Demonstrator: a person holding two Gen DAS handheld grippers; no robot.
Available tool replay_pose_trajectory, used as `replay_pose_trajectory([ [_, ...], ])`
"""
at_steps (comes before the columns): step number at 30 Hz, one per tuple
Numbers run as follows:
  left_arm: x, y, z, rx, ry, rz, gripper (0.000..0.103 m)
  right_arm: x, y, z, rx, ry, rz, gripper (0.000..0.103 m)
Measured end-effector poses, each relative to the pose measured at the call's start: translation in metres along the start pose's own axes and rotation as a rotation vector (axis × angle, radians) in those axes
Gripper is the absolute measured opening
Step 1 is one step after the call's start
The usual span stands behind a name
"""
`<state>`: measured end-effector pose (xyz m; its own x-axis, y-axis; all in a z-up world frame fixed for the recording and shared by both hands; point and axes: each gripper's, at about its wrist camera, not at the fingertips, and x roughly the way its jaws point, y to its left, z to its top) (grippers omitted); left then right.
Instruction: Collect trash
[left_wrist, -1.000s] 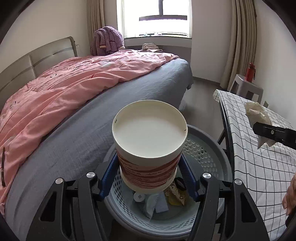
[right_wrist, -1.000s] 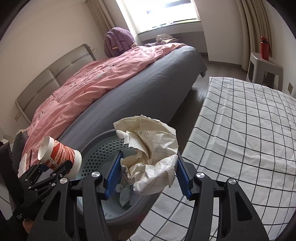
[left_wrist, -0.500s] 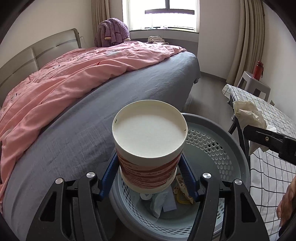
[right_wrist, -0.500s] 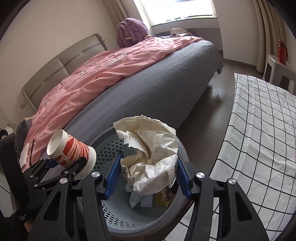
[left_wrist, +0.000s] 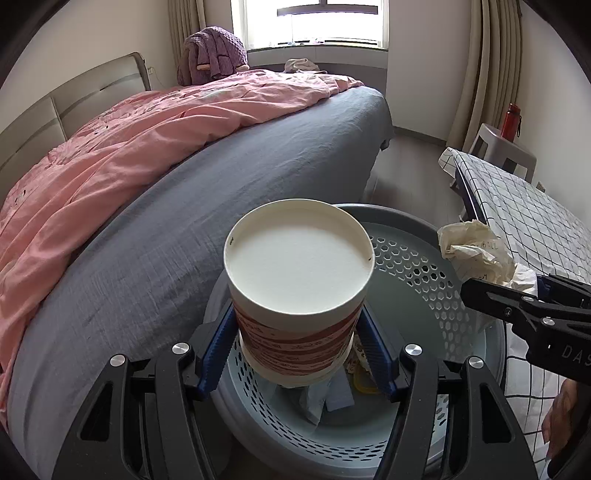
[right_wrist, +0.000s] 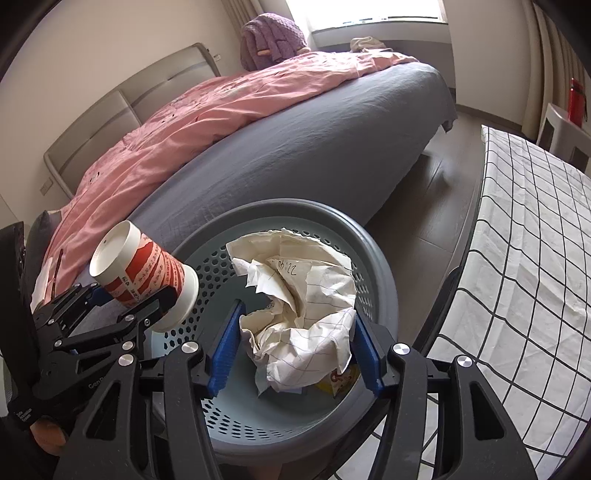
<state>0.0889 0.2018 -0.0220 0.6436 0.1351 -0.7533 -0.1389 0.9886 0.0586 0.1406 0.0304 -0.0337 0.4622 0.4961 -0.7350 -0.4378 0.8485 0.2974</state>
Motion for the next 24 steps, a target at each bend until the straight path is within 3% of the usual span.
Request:
replay_pose_trajectory([
  [9,0.001,0.004,0.002,-0.023,0.000,0.025,0.063,-0.003,0.005,-0.001,-0.019,-0.009,0.018,0.062],
  [11,0.000,0.005,0.001,-0.028,-0.002,0.036,0.073,-0.005,0.005,-0.001,-0.022,-0.018,0.012,0.064],
  [14,-0.001,0.008,0.001,-0.047,-0.006,0.043,0.077,-0.008,0.004,-0.001,-0.018,-0.030,0.008,0.073],
  [24,-0.003,0.012,0.002,-0.061,-0.011,0.069,0.079,-0.011,0.003,-0.001,-0.011,-0.033,0.002,0.073],
])
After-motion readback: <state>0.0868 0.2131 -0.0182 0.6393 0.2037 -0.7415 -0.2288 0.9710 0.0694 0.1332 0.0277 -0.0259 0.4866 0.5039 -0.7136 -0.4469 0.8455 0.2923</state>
